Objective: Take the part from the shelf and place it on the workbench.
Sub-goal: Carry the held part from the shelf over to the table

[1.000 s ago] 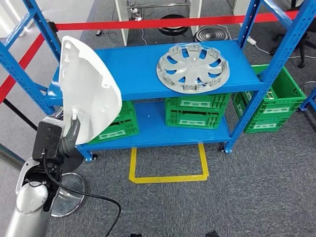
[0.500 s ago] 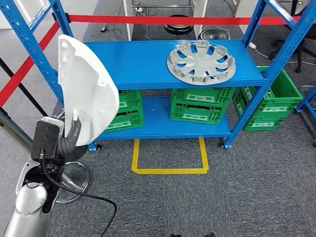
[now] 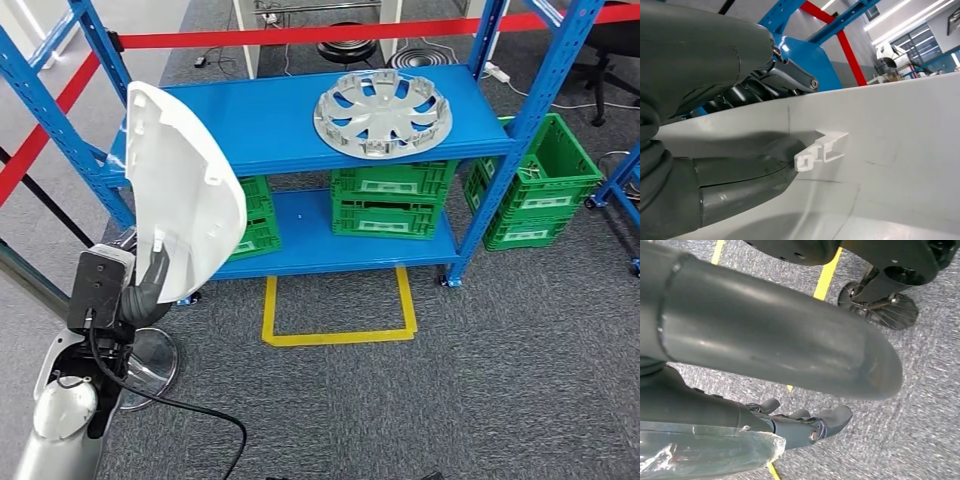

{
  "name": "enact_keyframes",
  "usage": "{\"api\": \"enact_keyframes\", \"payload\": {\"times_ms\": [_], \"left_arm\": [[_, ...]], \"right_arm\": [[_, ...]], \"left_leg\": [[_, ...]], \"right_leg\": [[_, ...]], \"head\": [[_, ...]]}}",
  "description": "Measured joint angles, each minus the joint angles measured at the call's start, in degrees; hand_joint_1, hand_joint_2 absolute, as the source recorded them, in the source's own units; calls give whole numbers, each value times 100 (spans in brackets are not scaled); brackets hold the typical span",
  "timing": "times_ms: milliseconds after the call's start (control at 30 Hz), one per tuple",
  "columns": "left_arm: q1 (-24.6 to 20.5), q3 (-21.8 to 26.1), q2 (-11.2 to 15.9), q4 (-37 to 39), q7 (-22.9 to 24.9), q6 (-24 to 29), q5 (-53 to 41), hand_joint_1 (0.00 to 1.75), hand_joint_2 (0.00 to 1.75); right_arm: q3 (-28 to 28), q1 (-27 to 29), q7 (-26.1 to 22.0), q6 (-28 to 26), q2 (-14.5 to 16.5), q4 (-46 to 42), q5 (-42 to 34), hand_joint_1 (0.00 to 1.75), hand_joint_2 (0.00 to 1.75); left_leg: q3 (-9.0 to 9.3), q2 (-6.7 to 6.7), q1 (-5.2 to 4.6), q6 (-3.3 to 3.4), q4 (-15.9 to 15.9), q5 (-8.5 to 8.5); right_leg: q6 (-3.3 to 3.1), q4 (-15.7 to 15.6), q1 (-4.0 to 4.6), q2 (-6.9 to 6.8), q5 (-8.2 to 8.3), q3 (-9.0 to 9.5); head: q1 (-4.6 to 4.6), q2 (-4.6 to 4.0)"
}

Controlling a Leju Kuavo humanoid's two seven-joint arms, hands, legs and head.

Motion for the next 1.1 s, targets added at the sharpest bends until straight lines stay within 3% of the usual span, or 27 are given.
{"api": "enact_keyframes", "payload": {"times_ms": [33,133,200,267,333,433,500,533,600,667,700,833,900,967,1000,1033,1100], "left_arm": [[7,0,2,-1,0,5,-2,175,175],[9,1,11,-2,-1,16,-3,175,175],[13,2,17,-2,-3,19,-3,175,175],[14,2,19,-2,-4,21,-5,175,175],[12,3,20,-3,-5,25,-9,175,175],[23,5,22,-4,-7,38,-18,175,175],[32,7,23,-4,-7,40,-21,175,175],[36,7,23,-4,-7,42,-21,175,175],[39,9,24,-4,-8,45,-32,175,175],[38,21,30,-7,-10,51,-48,175,175],[39,27,33,-10,-11,53,-54,175,175],[40,39,47,-34,-16,74,-72,175,175],[44,42,63,-49,-20,85,-89,175,175],[69,44,76,-52,-22,93,-100,175,175],[90,46,80,-52,-22,97,-103,175,175],[110,49,85,-54,-22,100,-105,175,175],[138,60,92,-71,-22,109,-106,175,175]], "right_arm": [[-4,5,-1,1,-1,0,0,0,0],[-10,0,-8,2,1,0,1,0,0],[-13,-1,-11,2,2,0,1,0,0],[-19,12,-10,3,1,0,0,0,0],[-27,16,-11,2,0,0,0,0,0],[-36,5,-14,4,-1,0,-1,0,0],[-44,13,-18,15,-1,0,-4,0,0],[-54,16,-20,21,-2,0,-5,0,0],[-74,14,-24,26,-7,0,-8,0,0],[-82,2,-28,29,-8,0,-9,0,0],[-84,-1,-29,33,-7,0,-10,0,0],[-95,8,-38,36,-14,0,-16,0,0],[-103,4,-44,34,-14,0,-22,0,0],[-113,6,-45,34,-14,0,-54,0,0],[-119,9,-45,34,-15,0,-73,0,0],[-125,11,-45,34,-15,0,-87,0,0],[-132,10,-46,35,-15,0,-96,0,0]], "left_leg": [[83,-6,-1,19,-164,147],[650,-124,-5,113,-1294,662],[790,-188,-16,144,-1629,719],[774,-158,-18,181,-1660,746],[773,-106,3,242,-1692,789],[765,-16,16,287,-1704,806],[759,42,15,290,-1701,808],[761,67,17,286,-1698,808],[771,113,22,259,-1686,795],[763,144,1,199,-1651,776],[755,154,-12,168,-1639,775],[714,160,1,55,-1561,700],[491,84,8,2,-1073,400],[110,34,9,-14,-308,74],[-19,25,9,-9,-72,32],[-51,17,9,4,-39,101],[186,-34,9,47,-559,476]], "right_leg": [[7,0,2,22,14,-11],[56,9,15,93,51,-38],[112,12,16,127,83,-81],[180,0,1,144,112,-123],[239,167,-1,81,-7,-226],[306,1159,-9,-44,-536,-663],[337,1624,-16,-67,-675,-850],[345,1535,-19,-76,-589,-785],[353,808,-26,-148,-264,-376],[311,162,-18,-214,-83,-4],[271,48,-10,-221,-78,58],[98,42,-2,-116,-55,32],[48,35,-17,-69,-40,25],[25,35,-15,-17,-35,9],[19,36,-13,17,-33,2],[18,36,-11,55,-30,-2],[27,36,-10,141,-19,-1]], "head": [[0,-1],[2,0],[6,-1],[6,-1],[29,0],[74,-1],[76,-1],[75,-1],[75,-1],[77,0],[71,0],[56,0],[39,-1],[29,-1],[28,-1],[29,-1],[28,-1]]}}
